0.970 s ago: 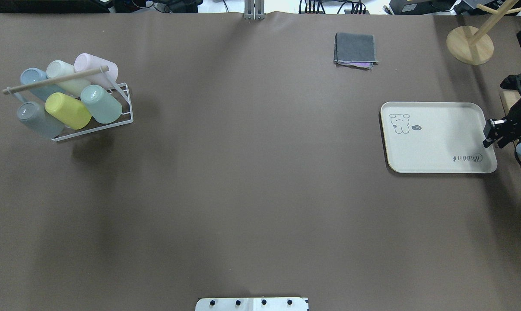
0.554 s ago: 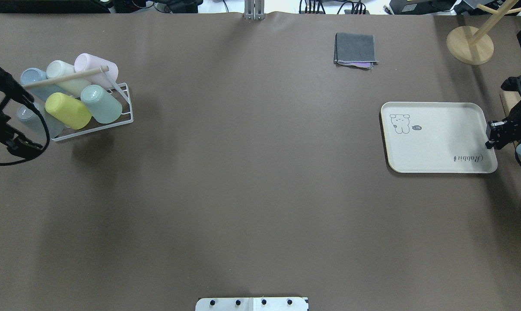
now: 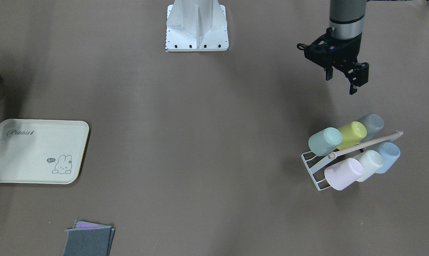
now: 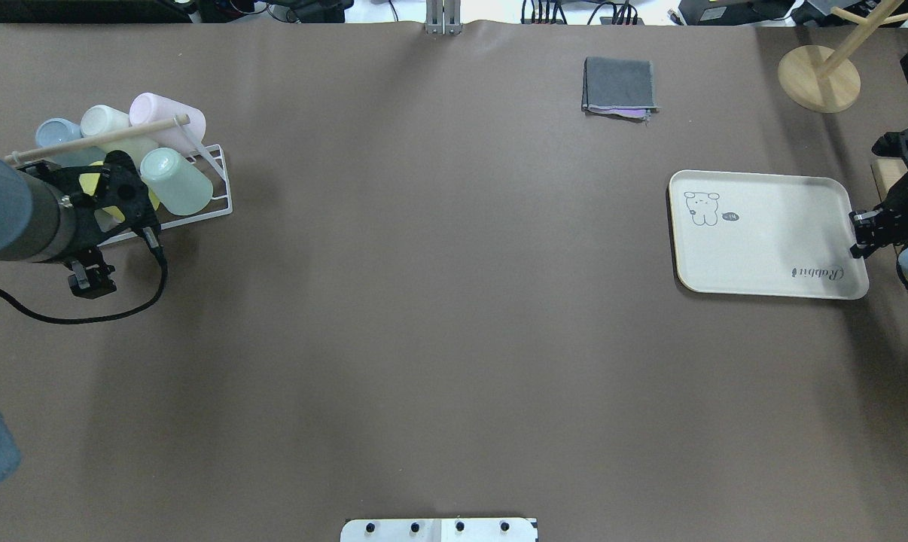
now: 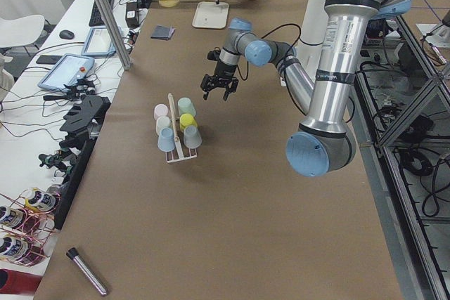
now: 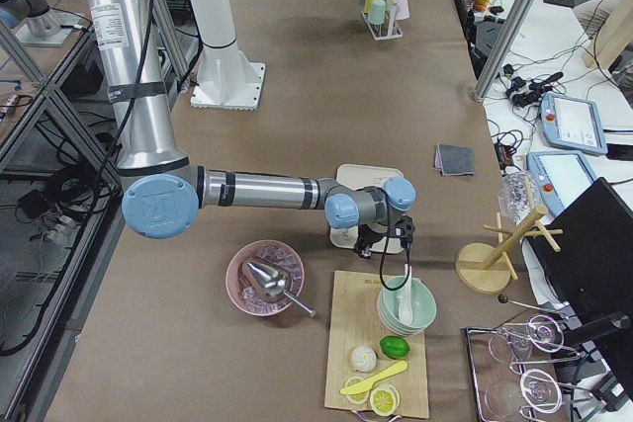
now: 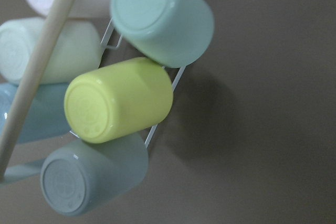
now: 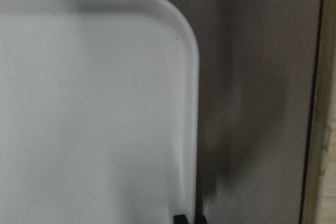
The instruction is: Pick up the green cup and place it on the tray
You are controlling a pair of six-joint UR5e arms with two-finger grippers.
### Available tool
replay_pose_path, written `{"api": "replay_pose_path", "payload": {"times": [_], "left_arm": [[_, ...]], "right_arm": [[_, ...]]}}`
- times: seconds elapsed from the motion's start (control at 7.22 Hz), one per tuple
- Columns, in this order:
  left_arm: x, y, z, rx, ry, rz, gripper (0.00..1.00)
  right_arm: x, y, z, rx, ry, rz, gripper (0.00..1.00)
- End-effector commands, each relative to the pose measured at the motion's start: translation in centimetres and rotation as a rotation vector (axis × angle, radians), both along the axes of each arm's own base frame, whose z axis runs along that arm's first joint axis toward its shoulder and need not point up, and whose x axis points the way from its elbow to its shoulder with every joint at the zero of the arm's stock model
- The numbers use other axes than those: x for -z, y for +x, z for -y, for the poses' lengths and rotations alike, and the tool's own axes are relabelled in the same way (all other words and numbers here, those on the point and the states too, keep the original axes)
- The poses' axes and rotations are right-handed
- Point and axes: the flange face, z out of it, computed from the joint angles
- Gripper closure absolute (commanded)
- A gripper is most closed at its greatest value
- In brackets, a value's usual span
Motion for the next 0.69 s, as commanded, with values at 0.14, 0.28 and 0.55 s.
{"api": "replay_pose_path", "payload": {"times": [0.14,0.28,0.55], "left_arm": [[2.3,7.6,-3.8,-0.212,0.302,0.456,0.01],[0.6,9.7,-4.2,-0.24,0.305,0.513,0.01],[-3.1,12.3,-7.9,-0.306,0.491,0.789,0.01]], "right_arm": [[1.6,1.0,0.4,-0.014,0.027,0.028,1.0],[2.3,2.3,0.4,-0.034,0.018,0.076,1.0],[3.6,4.8,-1.5,-0.067,0.027,0.123,1.0]]}}
